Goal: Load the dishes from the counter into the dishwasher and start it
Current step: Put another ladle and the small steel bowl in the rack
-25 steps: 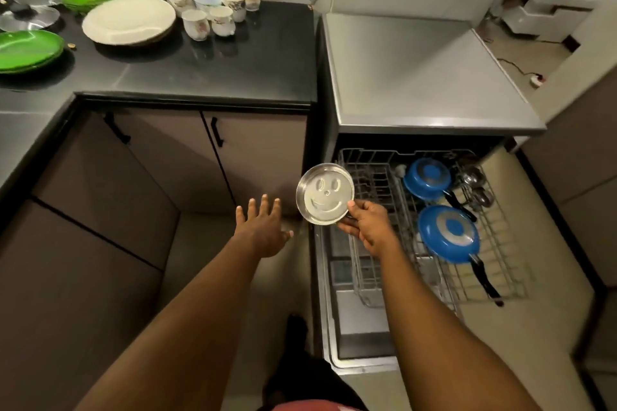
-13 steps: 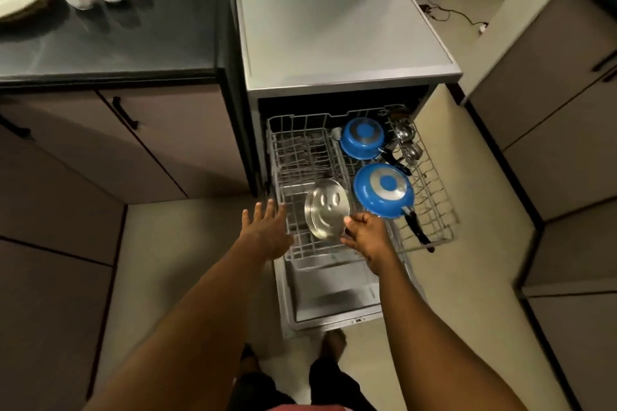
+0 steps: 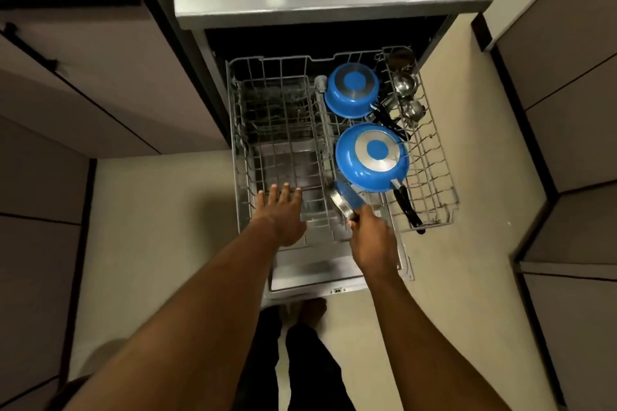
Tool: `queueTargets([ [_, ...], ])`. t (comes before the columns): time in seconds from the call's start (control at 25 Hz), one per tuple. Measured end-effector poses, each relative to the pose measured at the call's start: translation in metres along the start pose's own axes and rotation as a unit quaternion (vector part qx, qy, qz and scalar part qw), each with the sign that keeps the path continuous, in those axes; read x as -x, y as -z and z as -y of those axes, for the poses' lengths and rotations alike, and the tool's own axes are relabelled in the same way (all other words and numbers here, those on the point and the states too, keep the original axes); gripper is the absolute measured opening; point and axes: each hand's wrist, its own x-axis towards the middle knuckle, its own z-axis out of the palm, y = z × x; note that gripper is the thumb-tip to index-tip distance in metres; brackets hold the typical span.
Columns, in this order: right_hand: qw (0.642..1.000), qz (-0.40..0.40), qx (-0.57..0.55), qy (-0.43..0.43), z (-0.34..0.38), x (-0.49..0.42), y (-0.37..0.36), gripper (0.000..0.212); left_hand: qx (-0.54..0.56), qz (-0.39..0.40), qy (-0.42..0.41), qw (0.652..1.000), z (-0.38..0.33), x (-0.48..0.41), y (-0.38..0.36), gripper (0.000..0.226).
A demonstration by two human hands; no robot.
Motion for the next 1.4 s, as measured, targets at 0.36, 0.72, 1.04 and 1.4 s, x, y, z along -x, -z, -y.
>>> queueTargets([
  [0.36, 0.982, -0.061, 0.176, 0.039, -0.002, -0.016, -0.052, 0.026, -0.012, 0.026, -0.005, 1.0, 0.007, -0.07, -0.038, 0.081],
  [0.72, 0.98, -0.189, 0.066, -0.022, -0.01, -0.022, -0.06, 0.022, -0.024, 0.032, -0.027, 0.999, 0.01, -0.082, -0.033, 0.079],
  [1.04, 0.972, -0.029, 0.226, 0.05, 0.0, -0.039, -0.087, 0.025, -0.03, 0.041, -0.025, 0.998, 0.011, -0.098, -0.045, 0.079],
  [1.4, 0.98, 0.046, 0.191, 0.039, -0.002, -0.062, -0.099, 0.052, -0.051, 0.031, -0.018, 0.998, 0.015, -0.097, -0.056, 0.08],
])
